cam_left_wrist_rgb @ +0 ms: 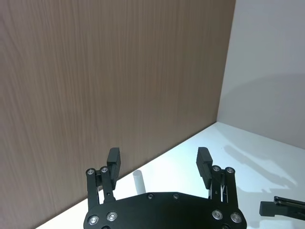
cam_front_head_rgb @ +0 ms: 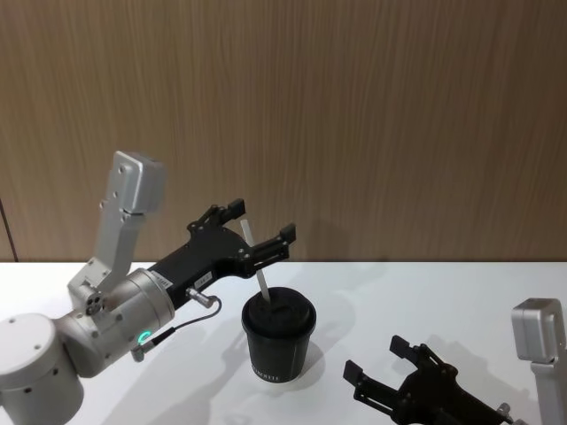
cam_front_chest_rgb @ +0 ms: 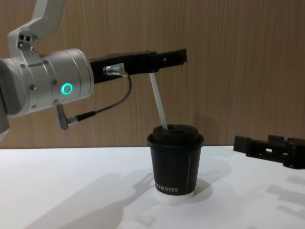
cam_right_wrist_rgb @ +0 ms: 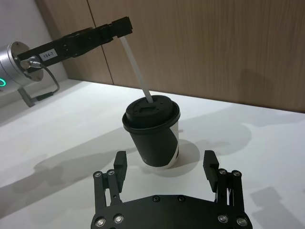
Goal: Pick up the straw with one hand, pass it to the other hand, and insert it into the cup.
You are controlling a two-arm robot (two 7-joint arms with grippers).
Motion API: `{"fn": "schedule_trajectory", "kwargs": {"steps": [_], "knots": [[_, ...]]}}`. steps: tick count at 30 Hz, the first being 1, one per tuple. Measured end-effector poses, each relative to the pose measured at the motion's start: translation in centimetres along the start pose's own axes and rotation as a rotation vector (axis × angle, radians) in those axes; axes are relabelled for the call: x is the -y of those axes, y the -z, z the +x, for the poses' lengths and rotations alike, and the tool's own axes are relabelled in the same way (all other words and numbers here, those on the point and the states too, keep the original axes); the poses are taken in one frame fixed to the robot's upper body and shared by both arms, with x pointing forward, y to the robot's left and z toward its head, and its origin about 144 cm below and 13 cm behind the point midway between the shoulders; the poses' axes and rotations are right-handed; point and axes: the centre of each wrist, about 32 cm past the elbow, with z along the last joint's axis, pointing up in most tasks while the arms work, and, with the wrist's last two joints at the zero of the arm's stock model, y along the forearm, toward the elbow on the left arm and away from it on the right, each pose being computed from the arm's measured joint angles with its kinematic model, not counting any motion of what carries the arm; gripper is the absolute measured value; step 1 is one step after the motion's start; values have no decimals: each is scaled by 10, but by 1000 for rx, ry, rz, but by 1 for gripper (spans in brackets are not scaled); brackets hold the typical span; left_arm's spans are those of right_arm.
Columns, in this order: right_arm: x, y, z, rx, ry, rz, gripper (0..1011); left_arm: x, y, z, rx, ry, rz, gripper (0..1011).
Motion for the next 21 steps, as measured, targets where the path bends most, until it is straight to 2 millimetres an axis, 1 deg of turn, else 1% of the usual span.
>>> {"fn": "schedule_trajectory", "kwargs": {"steps": [9, 21], "knots": [[0, -3, -3, 13, -13, 9, 1001, -18, -7, -6, 14, -24, -23, 1000], [0, -4, -7, 28, -25, 12, 1001, -56, -16, -17, 28, -31, -19, 1000]]}}
